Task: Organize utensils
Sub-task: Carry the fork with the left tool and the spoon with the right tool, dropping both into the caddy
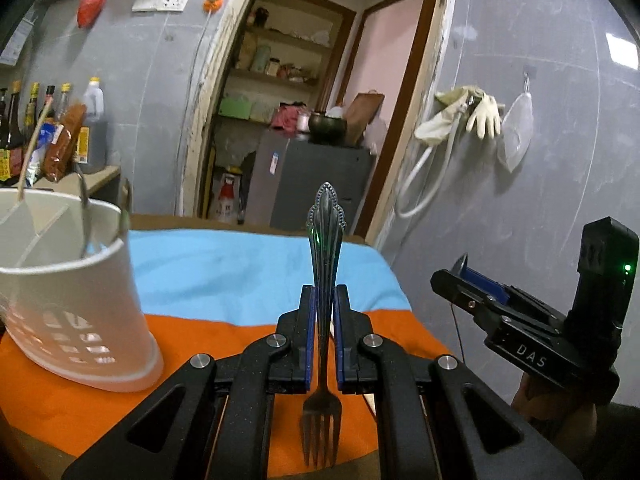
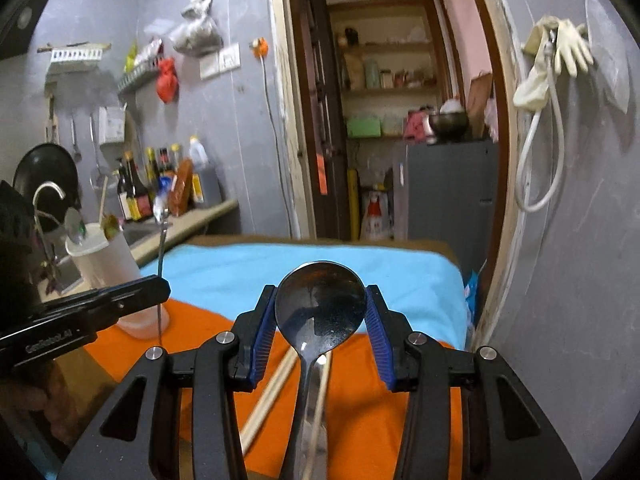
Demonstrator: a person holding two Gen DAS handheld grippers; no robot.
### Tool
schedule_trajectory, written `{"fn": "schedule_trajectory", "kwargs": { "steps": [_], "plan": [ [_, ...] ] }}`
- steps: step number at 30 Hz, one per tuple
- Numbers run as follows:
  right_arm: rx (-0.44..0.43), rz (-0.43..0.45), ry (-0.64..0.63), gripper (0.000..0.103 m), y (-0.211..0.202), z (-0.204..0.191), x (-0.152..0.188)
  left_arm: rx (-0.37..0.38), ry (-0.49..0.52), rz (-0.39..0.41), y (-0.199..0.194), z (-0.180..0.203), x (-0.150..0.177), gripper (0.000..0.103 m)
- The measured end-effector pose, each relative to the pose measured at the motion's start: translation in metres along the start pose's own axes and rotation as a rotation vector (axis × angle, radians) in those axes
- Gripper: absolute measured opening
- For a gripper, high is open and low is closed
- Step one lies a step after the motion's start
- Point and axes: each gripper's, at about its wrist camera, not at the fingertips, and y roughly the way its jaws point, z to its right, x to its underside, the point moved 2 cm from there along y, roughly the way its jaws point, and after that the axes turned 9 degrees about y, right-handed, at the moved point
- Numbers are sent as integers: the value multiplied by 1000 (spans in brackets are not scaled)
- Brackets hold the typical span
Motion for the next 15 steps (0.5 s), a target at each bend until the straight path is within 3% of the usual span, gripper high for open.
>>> {"fn": "schedule_trajectory", "kwargs": {
  "steps": [15],
  "plan": [
    [-71, 144, 33, 41, -13, -49, -46, -39, 6, 105, -44, -19, -34, 6]
  ]
}}
